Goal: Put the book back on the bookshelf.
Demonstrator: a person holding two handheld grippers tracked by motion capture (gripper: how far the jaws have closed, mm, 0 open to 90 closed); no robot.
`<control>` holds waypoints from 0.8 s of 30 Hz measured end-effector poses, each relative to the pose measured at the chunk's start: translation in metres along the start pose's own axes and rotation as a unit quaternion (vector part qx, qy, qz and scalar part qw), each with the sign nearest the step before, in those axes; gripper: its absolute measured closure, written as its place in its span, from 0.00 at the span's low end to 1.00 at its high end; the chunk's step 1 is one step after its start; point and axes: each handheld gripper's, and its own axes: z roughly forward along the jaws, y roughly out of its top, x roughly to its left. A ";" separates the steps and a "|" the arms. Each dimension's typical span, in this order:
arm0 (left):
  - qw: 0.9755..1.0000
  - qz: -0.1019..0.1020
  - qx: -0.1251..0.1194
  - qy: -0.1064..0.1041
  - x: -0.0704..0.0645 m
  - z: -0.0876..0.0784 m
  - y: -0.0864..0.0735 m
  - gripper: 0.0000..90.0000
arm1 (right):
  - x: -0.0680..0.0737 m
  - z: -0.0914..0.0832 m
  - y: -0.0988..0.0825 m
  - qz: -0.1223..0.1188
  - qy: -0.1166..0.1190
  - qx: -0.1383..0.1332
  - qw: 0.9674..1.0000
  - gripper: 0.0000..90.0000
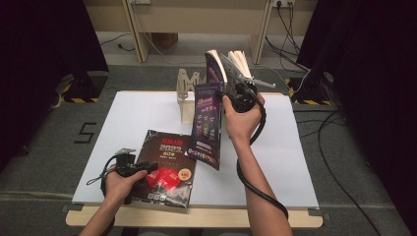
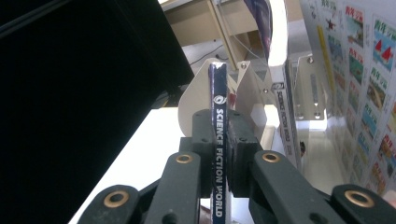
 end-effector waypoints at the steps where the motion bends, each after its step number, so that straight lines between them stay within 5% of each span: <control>1: 1.000 -0.001 0.000 -0.001 0.000 0.000 0.000 0.54 | 0.001 0.000 0.001 0.000 -0.001 -0.001 1.000 0.94; 24: 1.000 -0.001 0.000 -0.002 0.001 -0.001 0.000 0.54 | 0.005 0.002 0.017 -0.012 -0.017 -0.028 0.999 0.94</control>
